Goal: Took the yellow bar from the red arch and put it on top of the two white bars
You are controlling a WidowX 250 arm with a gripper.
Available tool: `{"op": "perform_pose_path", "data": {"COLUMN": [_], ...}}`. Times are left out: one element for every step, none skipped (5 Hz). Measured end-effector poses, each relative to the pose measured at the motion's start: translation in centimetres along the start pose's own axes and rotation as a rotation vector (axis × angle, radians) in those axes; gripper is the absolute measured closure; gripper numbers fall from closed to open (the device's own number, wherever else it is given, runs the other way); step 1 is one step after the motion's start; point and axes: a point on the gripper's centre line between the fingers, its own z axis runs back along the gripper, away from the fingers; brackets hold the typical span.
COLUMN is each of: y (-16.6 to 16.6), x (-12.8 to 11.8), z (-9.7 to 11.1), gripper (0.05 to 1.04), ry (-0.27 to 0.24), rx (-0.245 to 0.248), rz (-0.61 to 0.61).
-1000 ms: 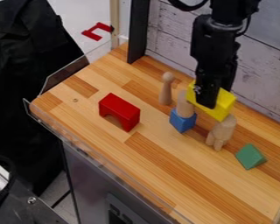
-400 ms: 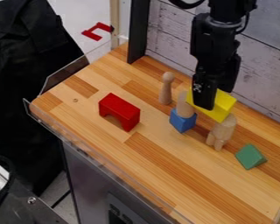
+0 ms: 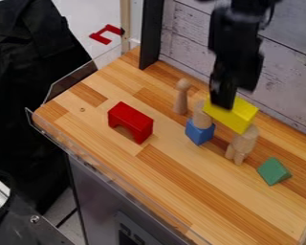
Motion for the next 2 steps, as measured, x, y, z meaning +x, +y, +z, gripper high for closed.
{"op": "perform_pose_path", "data": {"y": [-0.9,-0.4], "x": [1.2,3.0], "z": [4.1,6.1], "gripper": [0.085,0.085], "ry": [-0.034,-0.037], "rx": [-0.078,-0.126], "rz": [0.008,0.06]}}
